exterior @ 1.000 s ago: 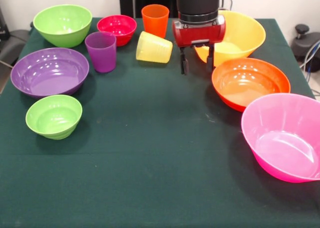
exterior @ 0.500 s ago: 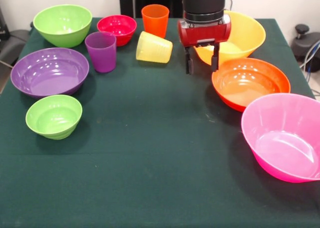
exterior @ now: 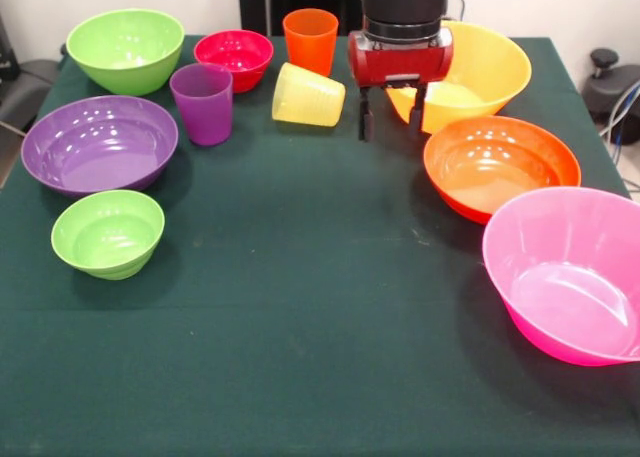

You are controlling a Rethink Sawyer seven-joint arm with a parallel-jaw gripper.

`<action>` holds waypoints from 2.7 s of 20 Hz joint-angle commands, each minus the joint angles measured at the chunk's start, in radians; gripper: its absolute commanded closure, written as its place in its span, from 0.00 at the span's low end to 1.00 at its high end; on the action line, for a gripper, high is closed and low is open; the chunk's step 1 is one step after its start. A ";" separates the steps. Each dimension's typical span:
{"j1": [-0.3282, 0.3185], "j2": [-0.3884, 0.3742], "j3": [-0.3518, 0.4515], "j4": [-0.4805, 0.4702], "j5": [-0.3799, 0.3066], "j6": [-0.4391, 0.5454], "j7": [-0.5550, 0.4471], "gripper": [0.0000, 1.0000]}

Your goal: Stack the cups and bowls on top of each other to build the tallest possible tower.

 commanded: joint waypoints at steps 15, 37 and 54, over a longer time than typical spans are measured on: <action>0.285 0.091 -0.437 0.087 0.511 -0.211 0.695 0.00; 0.183 0.044 -0.292 0.069 0.404 -0.119 0.399 0.00; -0.033 -0.012 0.158 0.051 0.011 0.029 0.056 0.00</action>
